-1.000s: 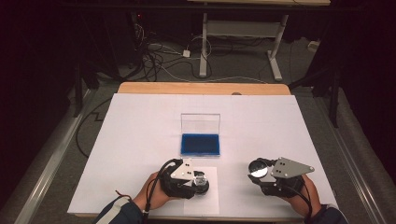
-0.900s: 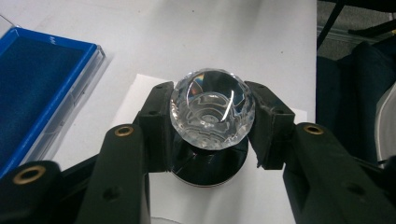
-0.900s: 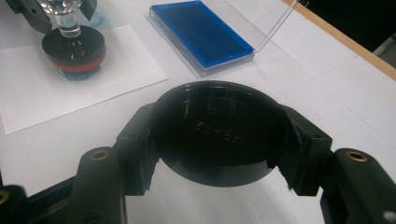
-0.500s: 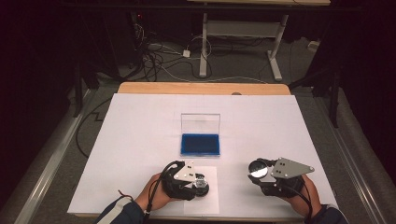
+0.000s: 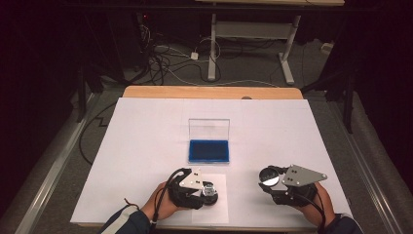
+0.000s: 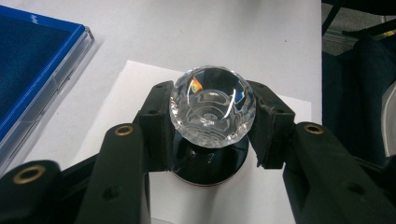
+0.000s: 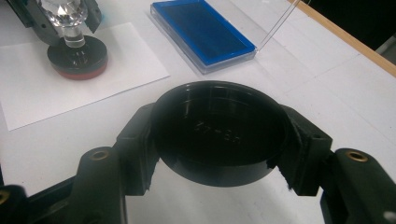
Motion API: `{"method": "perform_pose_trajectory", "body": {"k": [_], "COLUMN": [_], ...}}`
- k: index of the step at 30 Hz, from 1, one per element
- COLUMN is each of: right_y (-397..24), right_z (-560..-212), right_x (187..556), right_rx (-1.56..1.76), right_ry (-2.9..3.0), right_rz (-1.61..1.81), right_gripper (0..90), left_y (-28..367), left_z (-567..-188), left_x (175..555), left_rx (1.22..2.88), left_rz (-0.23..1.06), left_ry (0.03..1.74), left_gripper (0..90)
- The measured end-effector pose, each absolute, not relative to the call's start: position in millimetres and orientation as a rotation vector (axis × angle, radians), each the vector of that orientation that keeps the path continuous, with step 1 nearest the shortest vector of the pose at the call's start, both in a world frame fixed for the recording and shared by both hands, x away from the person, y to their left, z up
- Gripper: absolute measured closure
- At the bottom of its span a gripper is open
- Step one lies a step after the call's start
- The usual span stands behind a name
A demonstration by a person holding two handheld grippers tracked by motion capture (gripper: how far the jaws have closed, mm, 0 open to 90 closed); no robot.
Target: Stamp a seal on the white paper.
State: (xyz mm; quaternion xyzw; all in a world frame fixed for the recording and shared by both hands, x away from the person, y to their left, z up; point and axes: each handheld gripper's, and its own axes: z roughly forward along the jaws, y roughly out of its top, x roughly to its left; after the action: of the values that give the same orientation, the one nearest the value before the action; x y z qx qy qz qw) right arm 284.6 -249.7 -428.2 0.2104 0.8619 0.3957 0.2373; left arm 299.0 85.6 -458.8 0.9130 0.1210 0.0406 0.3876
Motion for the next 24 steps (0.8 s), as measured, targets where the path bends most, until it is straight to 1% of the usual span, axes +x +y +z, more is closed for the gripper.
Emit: {"method": "perform_pose_trajectory", "body": {"k": [24], "right_y": [-249.9], "right_z": [-428.5], "right_x": [284.3], "right_rx": [0.579], "right_ry": [2.363], "right_rz": [1.078], "right_gripper": [39.0], "left_y": [86.0], "left_z": [-460.9], "left_x": [299.2], "left_rx": [2.31], "left_rz": [0.089], "left_ry": [0.321], "left_gripper": [54.1]}}
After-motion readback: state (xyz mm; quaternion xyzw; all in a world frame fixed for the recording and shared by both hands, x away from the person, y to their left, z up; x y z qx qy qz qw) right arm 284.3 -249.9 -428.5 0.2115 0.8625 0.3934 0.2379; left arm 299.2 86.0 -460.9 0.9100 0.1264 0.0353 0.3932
